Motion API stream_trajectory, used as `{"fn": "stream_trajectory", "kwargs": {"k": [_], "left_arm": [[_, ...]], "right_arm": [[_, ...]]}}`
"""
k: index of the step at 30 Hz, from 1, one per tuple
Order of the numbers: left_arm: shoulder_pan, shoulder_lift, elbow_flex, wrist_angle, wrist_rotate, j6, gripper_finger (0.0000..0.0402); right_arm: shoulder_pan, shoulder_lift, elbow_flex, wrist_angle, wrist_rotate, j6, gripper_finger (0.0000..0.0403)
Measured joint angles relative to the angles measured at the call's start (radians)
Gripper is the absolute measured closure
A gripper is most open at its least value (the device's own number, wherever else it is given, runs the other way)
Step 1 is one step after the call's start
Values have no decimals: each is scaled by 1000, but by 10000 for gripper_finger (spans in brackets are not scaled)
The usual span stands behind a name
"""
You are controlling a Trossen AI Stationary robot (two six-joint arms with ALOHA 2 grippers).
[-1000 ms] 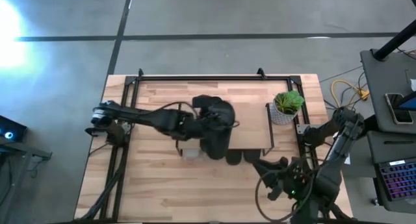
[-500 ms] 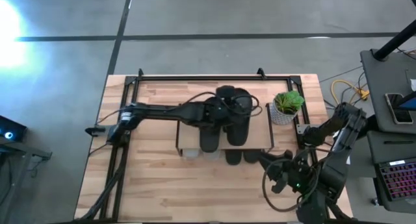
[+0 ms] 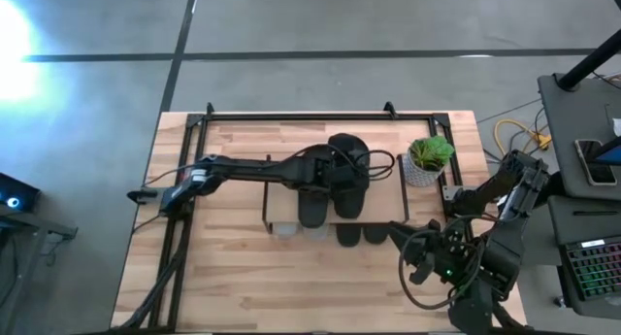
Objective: Pick and place slides into the shelf
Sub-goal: Put the black slide on the shelf
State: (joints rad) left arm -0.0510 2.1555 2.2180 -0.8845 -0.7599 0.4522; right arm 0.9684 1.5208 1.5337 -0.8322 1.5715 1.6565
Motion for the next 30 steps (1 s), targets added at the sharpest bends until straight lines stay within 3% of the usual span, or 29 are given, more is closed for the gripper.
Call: {"fn": "stream_trajectory", "kwargs": {"k": [6, 18, 30], "left_arm": [[-3, 0, -1, -14, 35, -1, 397], [-7, 0, -10, -62, 108, -103, 336], [-28, -2, 39, -77, 173, -111, 286]], "right_arm": [[0, 0, 0, 0, 0, -8, 271], [0, 0, 0, 0, 0, -12, 271], [0, 1, 0, -1, -1, -20, 273]]}}
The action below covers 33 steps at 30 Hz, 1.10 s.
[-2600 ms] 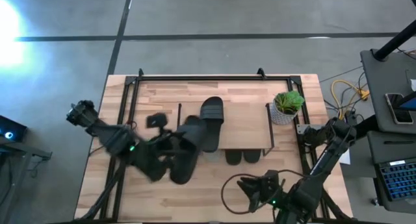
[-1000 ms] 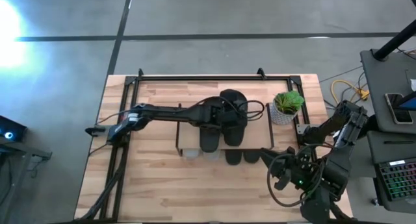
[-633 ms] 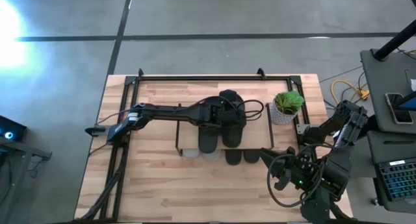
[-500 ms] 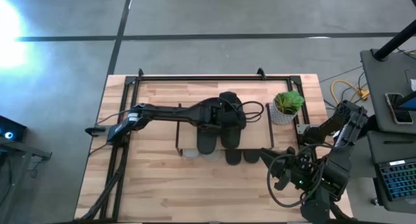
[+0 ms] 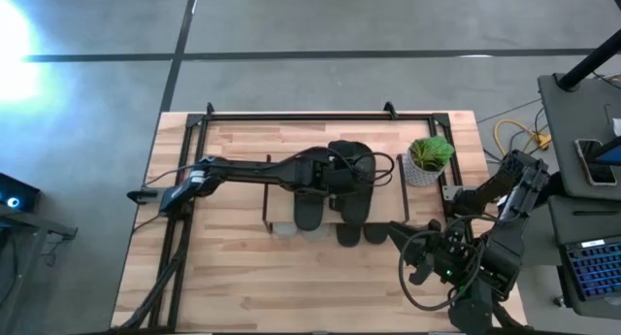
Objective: Pick and place slides into the shelf
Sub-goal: Put the black slide on the shelf, then adjust the black slides on the shelf
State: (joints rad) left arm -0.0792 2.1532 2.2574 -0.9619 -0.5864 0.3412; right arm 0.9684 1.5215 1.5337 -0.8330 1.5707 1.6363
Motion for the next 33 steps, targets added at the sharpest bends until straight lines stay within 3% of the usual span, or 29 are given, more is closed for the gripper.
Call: {"fn": "stream_trajectory", "kwargs": {"k": [12, 17, 22, 27, 30, 33], "left_arm": [[-48, -64, 11, -150, 12, -49, 251], [-83, -211, 34, -147, 151, -171, 258], [-64, -360, -24, -254, 363, -374, 303], [-64, -513, -199, -293, 342, -428, 387], [-63, -607, -359, -294, 295, -490, 397], [-58, -711, -558, -240, 264, -557, 400]], "right_arm": [[0, 0, 0, 0, 0, -14, 273], [-15, 0, -1, -8, -19, 21, 279], [-107, 6, -29, -77, -281, 175, 327], [-197, 14, -65, -173, -440, 318, 387], [-244, 2, -62, -297, -510, 381, 391], [-309, 0, -27, -457, -646, 395, 393]]}}
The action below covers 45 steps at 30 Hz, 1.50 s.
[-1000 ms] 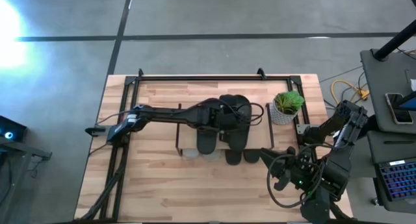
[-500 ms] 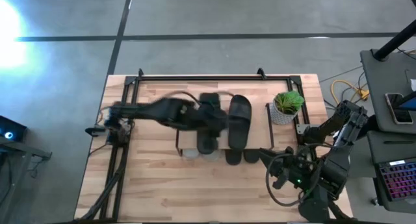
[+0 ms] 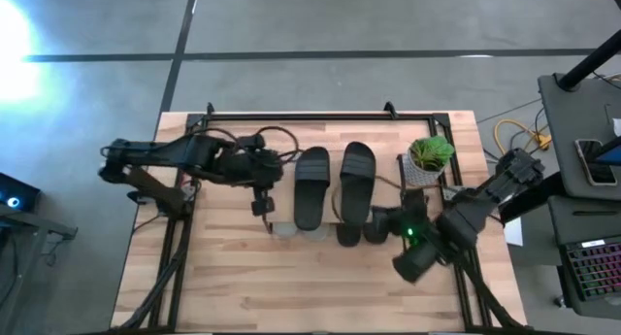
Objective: Pick and place slides into the shelf
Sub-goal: Adjust the black slides on the shelf
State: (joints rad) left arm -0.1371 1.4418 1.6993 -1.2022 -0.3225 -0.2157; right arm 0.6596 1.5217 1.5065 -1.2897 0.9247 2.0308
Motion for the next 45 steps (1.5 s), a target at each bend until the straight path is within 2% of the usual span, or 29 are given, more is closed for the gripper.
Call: {"fn": "stream_trajectory", "kwargs": {"k": [4, 7, 11, 16, 20, 27, 30, 38, 45], "left_arm": [[10, -140, -279, 266, 92, -71, 401], [51, -221, -437, 457, 180, -145, 401], [135, -271, -556, 518, 209, -199, 401], [235, -291, -578, 516, 270, -209, 401], [302, -284, -580, 552, 367, -251, 402], [390, -248, -597, 608, 578, -349, 402], [394, -220, -596, 620, 606, -358, 402], [394, -162, -596, 618, 629, -382, 402], [394, -137, -596, 620, 629, -381, 402]], "right_arm": [[-94, 0, 34, -161, -201, -68, 393], [-156, -10, 42, -206, -236, -99, 392], [-283, -55, 40, -218, -368, -189, 392], [-432, -75, 38, -212, -445, -326, 392], [-547, -71, 35, -213, -570, -482, 392], [-686, -43, 8, -214, -705, -692, 392], [-717, -32, -16, -203, -722, -752, 392], [-743, -31, -108, -27, -751, -875, 392], [-768, -31, -166, -8, -742, -929, 392]]}}
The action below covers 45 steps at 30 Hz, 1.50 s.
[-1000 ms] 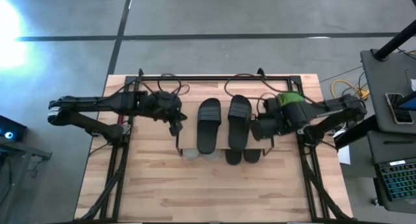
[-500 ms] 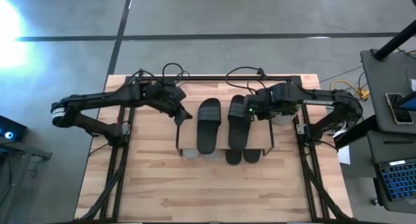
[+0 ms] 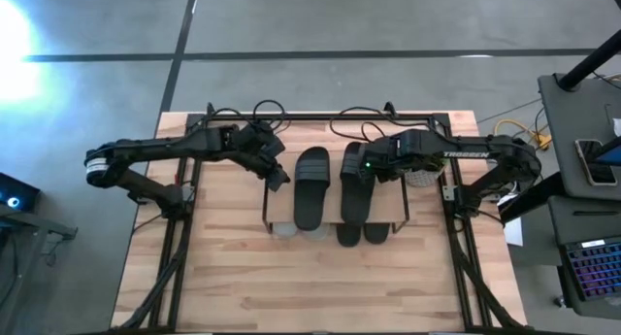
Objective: Pick and place slides into the shelf
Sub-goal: Adjust the black slides on the shelf, then return to Home Position
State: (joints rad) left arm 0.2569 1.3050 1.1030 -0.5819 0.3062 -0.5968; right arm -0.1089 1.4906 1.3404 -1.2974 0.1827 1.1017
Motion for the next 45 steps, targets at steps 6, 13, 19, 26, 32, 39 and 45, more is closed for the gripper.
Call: {"fn": "stream_trajectory", "kwargs": {"k": [6, 13, 19, 26, 32, 39, 45], "left_arm": [[-2, 56, 0, 37, -1, 0, 402], [-2, 105, 7, 99, 8, 0, 402], [-1, 121, 31, 99, 11, 0, 402], [-4, 111, 34, 106, 32, -17, 401], [-12, 106, 34, 107, 40, -25, 401], [-24, 86, 34, 89, 35, -6, 401], [-8, -2, 43, 28, -1, 87, 401]], "right_arm": [[-19, 0, -17, 83, 2, -64, 392], [-18, -2, 11, 129, 1, -128, 392], [-18, -3, 11, 112, 1, -137, 392], [-18, -15, 11, 28, -5, -138, 392], [-18, -45, 11, 21, -2, -138, 392], [-16, -87, 11, 20, 1, -133, 392], [13, -152, 11, 24, 2, -107, 392]]}}
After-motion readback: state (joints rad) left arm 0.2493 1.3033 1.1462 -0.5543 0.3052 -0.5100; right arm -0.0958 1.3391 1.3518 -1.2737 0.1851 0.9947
